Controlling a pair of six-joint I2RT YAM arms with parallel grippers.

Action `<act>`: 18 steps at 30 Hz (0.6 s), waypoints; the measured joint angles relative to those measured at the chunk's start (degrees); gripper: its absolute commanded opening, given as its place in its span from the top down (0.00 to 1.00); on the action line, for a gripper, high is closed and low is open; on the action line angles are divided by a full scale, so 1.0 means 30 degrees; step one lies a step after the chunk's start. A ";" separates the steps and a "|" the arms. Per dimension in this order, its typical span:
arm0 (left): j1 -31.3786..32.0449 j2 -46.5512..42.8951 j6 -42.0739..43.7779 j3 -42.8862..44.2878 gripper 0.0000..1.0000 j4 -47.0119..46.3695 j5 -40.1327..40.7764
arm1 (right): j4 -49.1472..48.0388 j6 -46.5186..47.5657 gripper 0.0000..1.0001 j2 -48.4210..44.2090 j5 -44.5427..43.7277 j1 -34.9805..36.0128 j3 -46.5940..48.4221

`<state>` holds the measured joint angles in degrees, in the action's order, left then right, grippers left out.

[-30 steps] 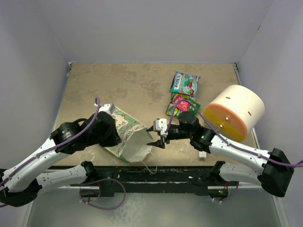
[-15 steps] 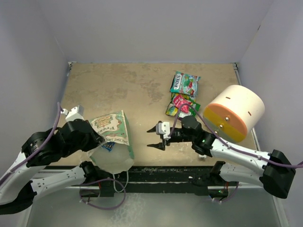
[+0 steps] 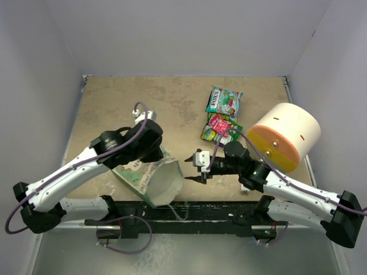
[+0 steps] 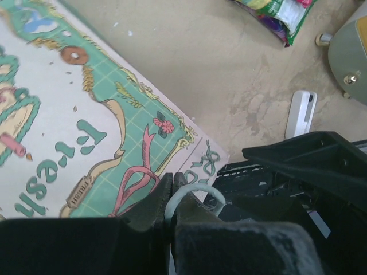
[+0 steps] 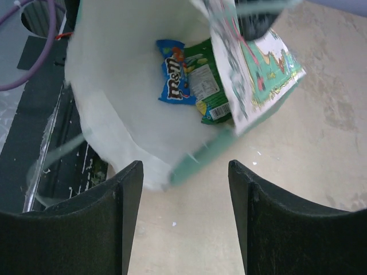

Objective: Take the snacks out of the paper bag
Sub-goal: Adjust the paper bag at the center of the board.

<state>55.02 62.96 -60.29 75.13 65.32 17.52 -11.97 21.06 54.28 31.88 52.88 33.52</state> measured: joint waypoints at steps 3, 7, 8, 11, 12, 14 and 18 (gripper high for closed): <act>0.0000 0.1545 0.1202 0.0175 1.00 -0.1537 -0.0576 | 0.1333 0.0481 0.36 -0.0481 -0.0743 -0.0007 0.0481; 0.0000 0.1100 0.1800 -0.0306 1.00 -0.2987 -0.1056 | 0.2259 0.1035 0.39 -0.1217 -0.1144 0.0000 0.0882; 0.0000 0.0619 0.1814 -0.0699 1.00 -0.3351 -0.1166 | 0.2375 0.1166 0.41 -0.1319 -0.1129 -0.0007 0.0882; 0.0000 -0.1086 0.1770 -0.1960 1.00 -0.3716 -0.1399 | 0.2477 0.1639 0.45 -0.1377 -0.0576 0.0000 0.0831; 0.0000 -0.1596 0.1741 -0.2273 1.00 -0.3708 -0.1428 | 0.2455 0.1778 0.45 -0.1355 -0.0313 0.0000 0.0780; 0.0000 -0.2412 0.1647 -0.2652 1.00 -0.3636 -0.1443 | 0.2280 0.2113 0.45 -0.1304 0.0175 0.0124 0.0605; 0.0000 -0.3293 0.1596 -0.2739 1.00 -0.3636 -0.1443 | 0.1166 0.2521 0.45 -0.0729 0.0437 0.1166 0.0408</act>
<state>55.02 53.08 -55.51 66.92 54.41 13.19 -8.47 28.62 52.10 33.19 56.38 34.74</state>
